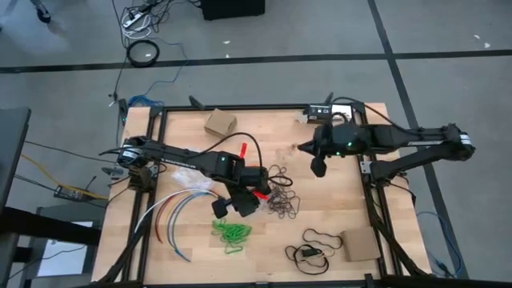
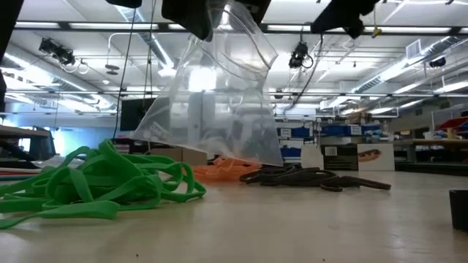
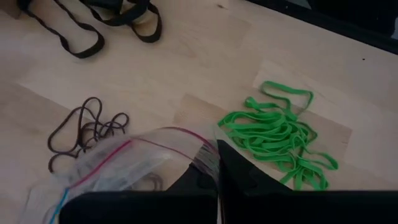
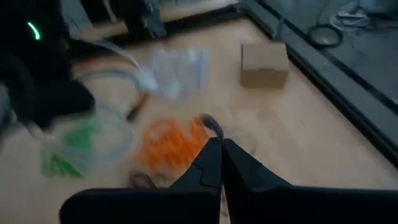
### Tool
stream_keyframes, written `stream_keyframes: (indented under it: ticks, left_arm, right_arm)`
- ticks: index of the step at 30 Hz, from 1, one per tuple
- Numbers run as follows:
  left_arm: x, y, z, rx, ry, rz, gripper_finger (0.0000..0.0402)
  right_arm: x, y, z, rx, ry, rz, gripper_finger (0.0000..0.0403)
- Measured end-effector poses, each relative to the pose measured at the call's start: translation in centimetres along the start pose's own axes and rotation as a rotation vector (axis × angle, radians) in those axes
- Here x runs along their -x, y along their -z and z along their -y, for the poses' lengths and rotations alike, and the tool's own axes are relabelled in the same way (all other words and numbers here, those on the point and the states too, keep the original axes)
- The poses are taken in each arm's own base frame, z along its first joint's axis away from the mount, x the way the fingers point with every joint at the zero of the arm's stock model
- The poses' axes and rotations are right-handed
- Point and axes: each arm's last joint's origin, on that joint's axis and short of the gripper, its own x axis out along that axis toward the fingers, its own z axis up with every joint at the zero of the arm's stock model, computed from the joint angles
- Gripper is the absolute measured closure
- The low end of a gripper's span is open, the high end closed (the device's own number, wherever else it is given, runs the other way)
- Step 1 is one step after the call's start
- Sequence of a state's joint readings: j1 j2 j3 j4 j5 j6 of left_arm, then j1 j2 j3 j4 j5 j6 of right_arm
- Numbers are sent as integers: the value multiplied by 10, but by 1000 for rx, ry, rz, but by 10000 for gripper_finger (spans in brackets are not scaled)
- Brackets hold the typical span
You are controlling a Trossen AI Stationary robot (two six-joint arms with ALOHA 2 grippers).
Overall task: Sort rubber bands
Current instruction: Put the purple rubber band into the transparent zip bag
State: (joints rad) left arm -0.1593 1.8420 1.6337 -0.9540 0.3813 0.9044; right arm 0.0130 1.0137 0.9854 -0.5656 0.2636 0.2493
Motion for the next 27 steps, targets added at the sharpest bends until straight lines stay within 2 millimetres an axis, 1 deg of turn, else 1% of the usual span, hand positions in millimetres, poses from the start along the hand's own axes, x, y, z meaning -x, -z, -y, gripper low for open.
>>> stream_keyframes:
  ticks: [2,4,5,7,8,10,13,14,16,19,22,27]
  left_arm:
    - [0,1,1,13,5,-6,401]
    - [0,1,1,21,3,-10,401]
    - [0,1,1,21,2,-10,401]
    - [0,1,0,20,0,-9,401]
    - [0,0,0,20,-1,-9,401]
    - [0,0,0,20,-2,-8,401]
    - [0,0,1,23,2,-11,401]
    - [0,0,1,24,2,-11,401]
    - [0,0,1,23,1,-10,401]
    - [0,0,-1,15,-13,-8,401]
    - [0,-1,-2,7,-33,-1,401]
    - [0,-3,-6,-23,-126,-47,401]
  right_arm:
    - [-10,8,1,1,25,-68,403]
    - [-19,12,2,-8,-14,-133,403]
    - [-19,10,1,-13,-32,-131,403]
    - [-12,-5,-5,-6,-62,-39,403]
    - [-9,-7,-7,10,-51,-11,403]
    - [-8,-4,-8,37,-28,-37,403]
    - [-16,4,-4,4,-45,-133,403]
    - [-16,2,-5,-9,-63,-115,403]
    - [-11,-10,-13,-31,-130,9,403]
    - [-7,-23,-22,-20,-216,147,403]
    - [-4,-33,-28,-24,-283,252,403]
    - [-1,-40,-33,-25,-344,327,403]
